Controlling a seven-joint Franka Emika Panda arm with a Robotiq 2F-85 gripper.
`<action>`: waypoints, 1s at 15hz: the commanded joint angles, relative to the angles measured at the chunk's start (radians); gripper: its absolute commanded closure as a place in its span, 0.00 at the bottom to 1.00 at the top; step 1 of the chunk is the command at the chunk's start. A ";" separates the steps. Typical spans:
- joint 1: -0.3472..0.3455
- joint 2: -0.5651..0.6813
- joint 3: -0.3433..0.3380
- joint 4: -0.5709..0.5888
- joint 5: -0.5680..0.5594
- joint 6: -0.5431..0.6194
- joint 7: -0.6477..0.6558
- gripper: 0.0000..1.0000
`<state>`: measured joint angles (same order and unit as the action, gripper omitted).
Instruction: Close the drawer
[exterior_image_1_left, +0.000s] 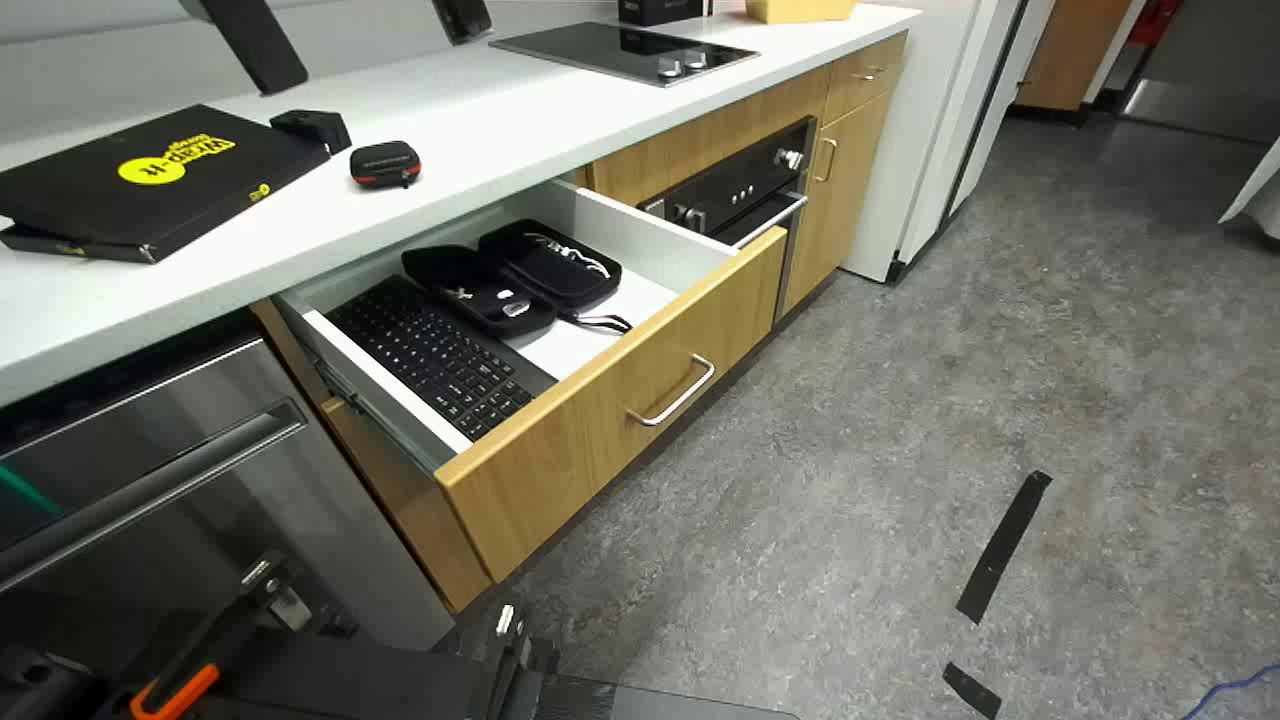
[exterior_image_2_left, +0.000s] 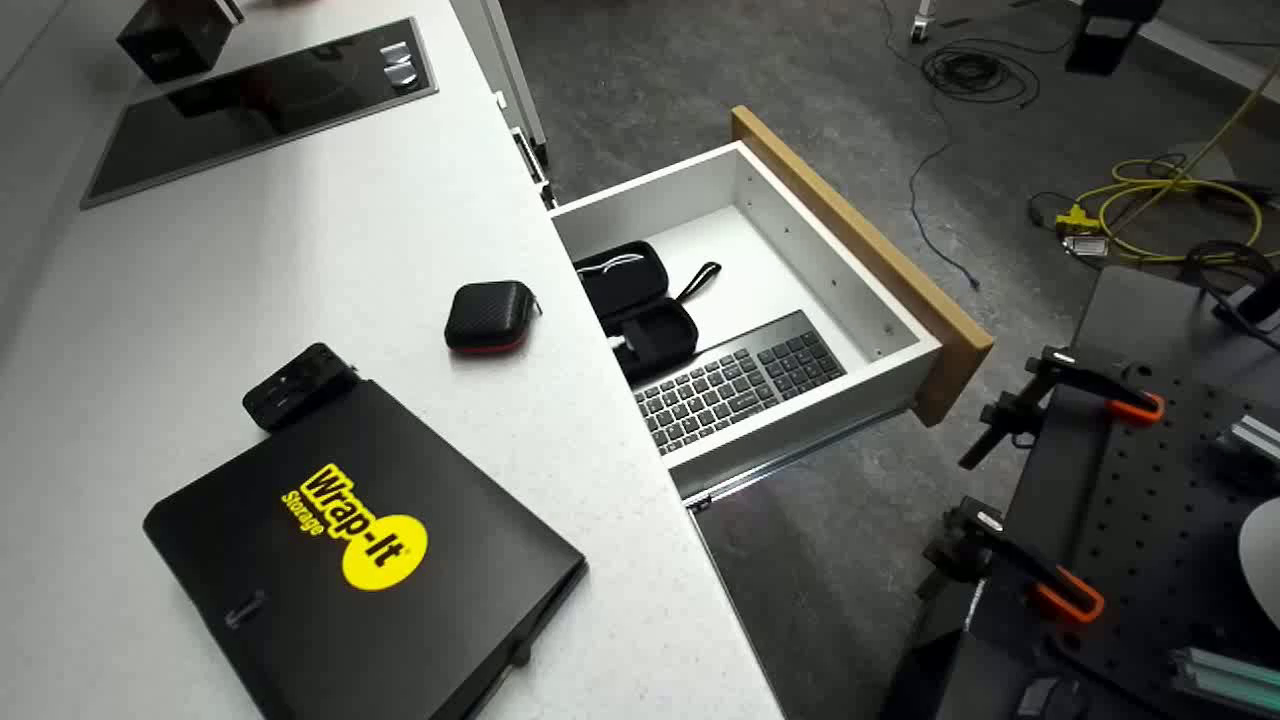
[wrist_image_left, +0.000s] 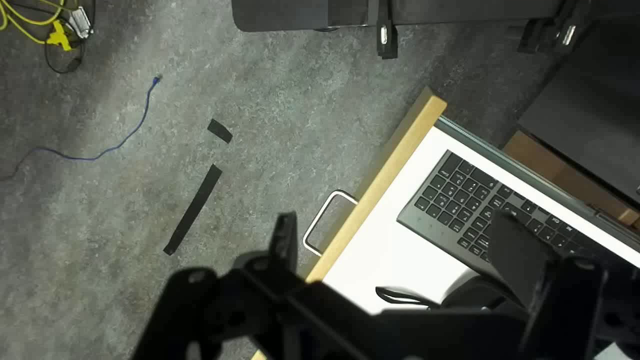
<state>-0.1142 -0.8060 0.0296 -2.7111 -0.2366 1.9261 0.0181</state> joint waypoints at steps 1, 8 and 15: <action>0.014 0.001 -0.012 0.002 -0.009 -0.005 0.008 0.00; -0.016 0.127 -0.042 0.027 -0.015 0.053 0.025 0.00; -0.142 0.537 -0.125 0.087 -0.050 0.387 0.130 0.00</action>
<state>-0.2086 -0.4658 -0.0744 -2.6991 -0.2450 2.1981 0.0786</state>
